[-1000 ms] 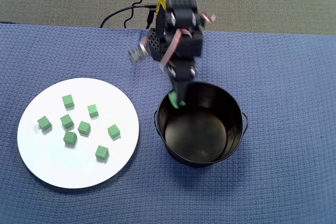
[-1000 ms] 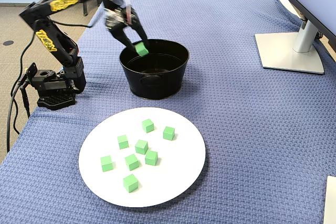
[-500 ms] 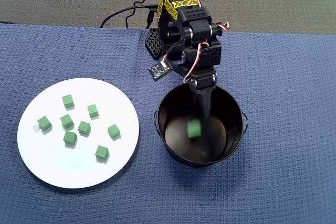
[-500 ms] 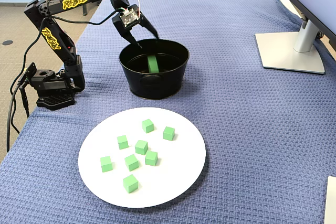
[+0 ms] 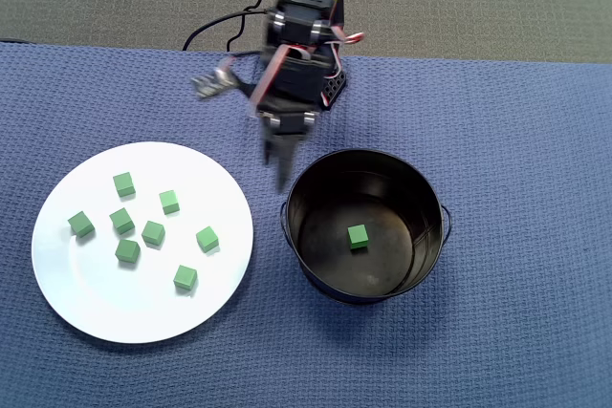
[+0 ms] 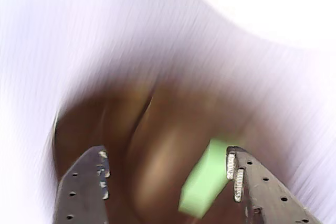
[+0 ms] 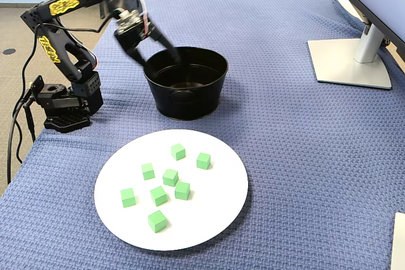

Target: Pick up the green cubes from the white plate and place them in the black recipient

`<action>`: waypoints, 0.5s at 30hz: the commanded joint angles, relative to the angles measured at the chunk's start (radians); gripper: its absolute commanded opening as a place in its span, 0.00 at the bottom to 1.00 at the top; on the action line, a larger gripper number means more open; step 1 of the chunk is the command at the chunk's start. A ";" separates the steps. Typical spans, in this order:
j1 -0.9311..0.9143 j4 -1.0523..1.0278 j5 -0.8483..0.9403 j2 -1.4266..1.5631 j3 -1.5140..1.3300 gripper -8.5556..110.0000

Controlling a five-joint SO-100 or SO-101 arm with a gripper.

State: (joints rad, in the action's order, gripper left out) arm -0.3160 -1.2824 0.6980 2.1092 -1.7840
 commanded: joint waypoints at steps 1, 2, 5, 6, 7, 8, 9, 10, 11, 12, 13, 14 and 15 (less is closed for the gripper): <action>-0.198 0.247 0.278 -0.003 -0.126 0.27; -0.227 0.302 0.330 -0.025 -0.161 0.27; -0.299 0.486 0.410 -0.101 -0.232 0.27; -0.316 0.531 0.443 -0.126 -0.249 0.27; -0.328 0.574 0.480 -0.144 -0.268 0.27; -0.331 0.623 0.506 -0.160 -0.287 0.27; -0.333 0.653 0.529 -0.173 -0.295 0.27; -0.333 0.664 0.551 -0.186 -0.288 0.28; -0.331 0.666 0.565 -0.195 -0.273 0.28; -0.330 0.660 0.578 -0.202 -0.261 0.28; -0.327 0.655 0.589 -0.207 -0.252 0.28; -0.324 0.650 0.597 -0.209 -0.249 0.28; -0.324 0.650 0.603 -0.212 -0.249 0.27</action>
State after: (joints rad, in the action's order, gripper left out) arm -0.6289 -0.6673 1.2502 1.8991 -2.0709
